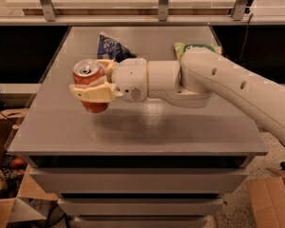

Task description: Pick coke can

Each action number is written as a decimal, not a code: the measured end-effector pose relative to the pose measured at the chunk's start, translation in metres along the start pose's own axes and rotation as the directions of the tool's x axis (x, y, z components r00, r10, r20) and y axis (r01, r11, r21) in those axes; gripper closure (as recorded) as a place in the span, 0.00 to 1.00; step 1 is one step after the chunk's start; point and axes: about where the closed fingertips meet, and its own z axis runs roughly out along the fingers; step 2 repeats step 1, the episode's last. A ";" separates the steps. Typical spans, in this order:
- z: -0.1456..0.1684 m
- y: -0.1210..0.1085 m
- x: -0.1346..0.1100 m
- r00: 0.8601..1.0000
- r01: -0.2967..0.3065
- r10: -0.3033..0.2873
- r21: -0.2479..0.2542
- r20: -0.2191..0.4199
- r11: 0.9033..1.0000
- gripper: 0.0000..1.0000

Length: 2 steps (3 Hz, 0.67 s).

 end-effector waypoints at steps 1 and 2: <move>0.000 -0.001 -0.002 1.000 0.004 -0.004 -0.003 0.006 1.000 1.00; 0.000 -0.001 -0.002 1.000 0.004 -0.004 -0.003 0.006 1.000 1.00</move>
Offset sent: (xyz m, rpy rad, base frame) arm 0.0000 0.0000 0.0000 0.0000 0.0000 0.0000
